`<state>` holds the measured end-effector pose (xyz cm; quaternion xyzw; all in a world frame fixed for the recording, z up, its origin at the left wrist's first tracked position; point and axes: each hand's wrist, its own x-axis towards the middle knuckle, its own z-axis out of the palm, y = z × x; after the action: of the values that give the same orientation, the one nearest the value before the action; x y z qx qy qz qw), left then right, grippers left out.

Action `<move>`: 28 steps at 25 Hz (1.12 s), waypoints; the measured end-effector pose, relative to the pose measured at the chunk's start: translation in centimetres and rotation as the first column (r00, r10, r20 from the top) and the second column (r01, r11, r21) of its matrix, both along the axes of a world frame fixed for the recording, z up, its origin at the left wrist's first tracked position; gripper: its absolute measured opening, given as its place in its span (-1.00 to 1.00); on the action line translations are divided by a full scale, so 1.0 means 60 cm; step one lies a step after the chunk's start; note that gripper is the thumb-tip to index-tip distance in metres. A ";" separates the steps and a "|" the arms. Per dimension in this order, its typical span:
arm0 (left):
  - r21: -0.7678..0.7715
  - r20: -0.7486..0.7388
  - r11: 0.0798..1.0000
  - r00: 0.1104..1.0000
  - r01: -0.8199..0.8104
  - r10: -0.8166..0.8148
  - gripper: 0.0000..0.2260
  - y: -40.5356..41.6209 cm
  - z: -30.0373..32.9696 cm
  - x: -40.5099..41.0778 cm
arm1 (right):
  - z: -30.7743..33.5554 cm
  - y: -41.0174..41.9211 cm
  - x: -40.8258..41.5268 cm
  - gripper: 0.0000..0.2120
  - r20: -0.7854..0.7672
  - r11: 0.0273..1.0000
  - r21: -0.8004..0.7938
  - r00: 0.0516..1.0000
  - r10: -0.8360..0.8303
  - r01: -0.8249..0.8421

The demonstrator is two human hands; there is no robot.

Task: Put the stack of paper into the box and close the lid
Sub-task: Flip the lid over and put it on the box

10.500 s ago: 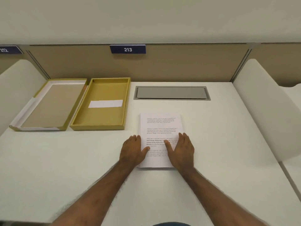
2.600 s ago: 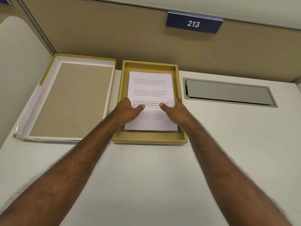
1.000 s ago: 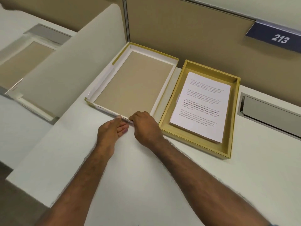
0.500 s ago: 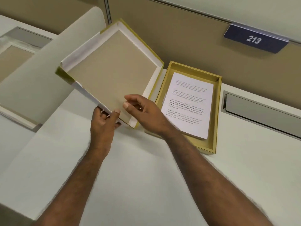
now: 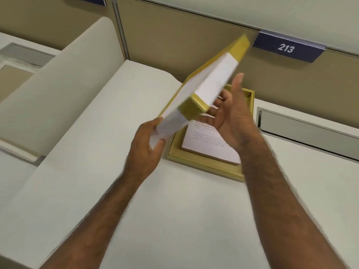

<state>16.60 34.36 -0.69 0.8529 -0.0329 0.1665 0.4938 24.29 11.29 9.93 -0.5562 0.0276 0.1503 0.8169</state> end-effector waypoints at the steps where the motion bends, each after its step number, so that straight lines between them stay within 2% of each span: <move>1: 0.042 0.025 0.998 0.999 0.040 -0.041 -0.52 -0.006 0.002 0.002 | -0.002 -0.022 -0.003 -0.16 -0.009 0.999 0.037 0.999 -0.040 0.040; 4: 0.198 0.044 0.975 0.993 0.101 -0.112 -0.50 -0.027 0.006 0.006 | -0.016 -0.088 -0.016 -0.23 -0.042 0.985 0.122 0.992 -0.117 0.122; 6: 0.306 -0.001 0.942 0.989 0.138 -0.145 -0.49 -0.042 0.006 0.006 | -0.033 -0.123 -0.027 -0.38 -0.107 0.966 0.156 0.976 -0.192 0.207; 8: 0.386 -0.063 0.901 0.981 0.196 -0.186 -0.49 -0.056 0.005 0.006 | -0.055 -0.154 -0.042 -0.49 -0.178 0.953 0.135 0.953 -0.245 0.270; 11: 0.433 -0.145 0.865 0.967 0.252 -0.209 -0.44 -0.061 -0.002 0.017 | -0.086 -0.190 -0.060 -0.48 -0.247 0.960 0.091 0.940 -0.236 0.265; 13: 0.391 -0.229 0.892 0.963 0.225 -0.143 -0.25 -0.058 -0.011 0.030 | -0.104 -0.213 -0.069 -0.49 -0.285 0.958 0.083 0.928 -0.240 0.273; 15: 0.248 -0.357 0.954 0.931 0.170 -0.073 -0.03 -0.058 -0.016 0.034 | -0.121 -0.229 -0.076 -0.54 -0.332 0.948 0.088 0.907 -0.261 0.305; 16: 0.154 -0.394 0.977 0.916 0.150 -0.079 -0.03 -0.058 -0.021 0.035 | -0.129 -0.234 -0.081 -0.56 -0.351 0.944 0.085 0.897 -0.270 0.318; 18: -0.034 -0.409 0.991 0.903 0.133 -0.135 -0.22 -0.064 -0.035 0.036 | -0.144 -0.241 -0.088 -0.60 -0.365 0.942 0.071 0.888 -0.280 0.327; 19: -0.089 -0.417 0.988 0.896 0.129 -0.154 -0.23 -0.067 -0.040 0.037 | -0.150 -0.242 -0.090 -0.65 -0.361 0.943 0.048 0.886 -0.290 0.329; 21: -0.101 -0.423 0.990 0.896 0.098 -0.131 -0.04 -0.073 -0.042 0.036 | -0.161 -0.244 -0.092 -0.73 -0.332 0.944 -0.073 0.884 -0.328 0.323; 24: -0.097 -0.395 0.991 0.911 0.088 -0.120 0.13 -0.075 -0.051 0.040 | -0.180 -0.251 -0.099 -0.68 -0.292 0.917 -0.250 0.878 -0.379 0.312; 26: -0.110 -0.391 0.988 0.910 0.104 -0.139 0.14 -0.075 -0.047 0.044 | -0.190 -0.255 -0.106 -0.70 -0.283 0.905 -0.312 0.881 -0.379 0.289; 28: -0.115 -0.397 0.989 0.908 0.096 -0.134 0.02 -0.075 -0.046 0.043 | -0.197 -0.258 -0.112 -0.73 -0.261 0.884 -0.386 0.888 -0.378 0.263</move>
<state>19.16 29.85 -3.43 0.8415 0.0270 -0.0410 0.5380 17.56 -4.19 -1.87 -0.6432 0.2818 0.0949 0.7056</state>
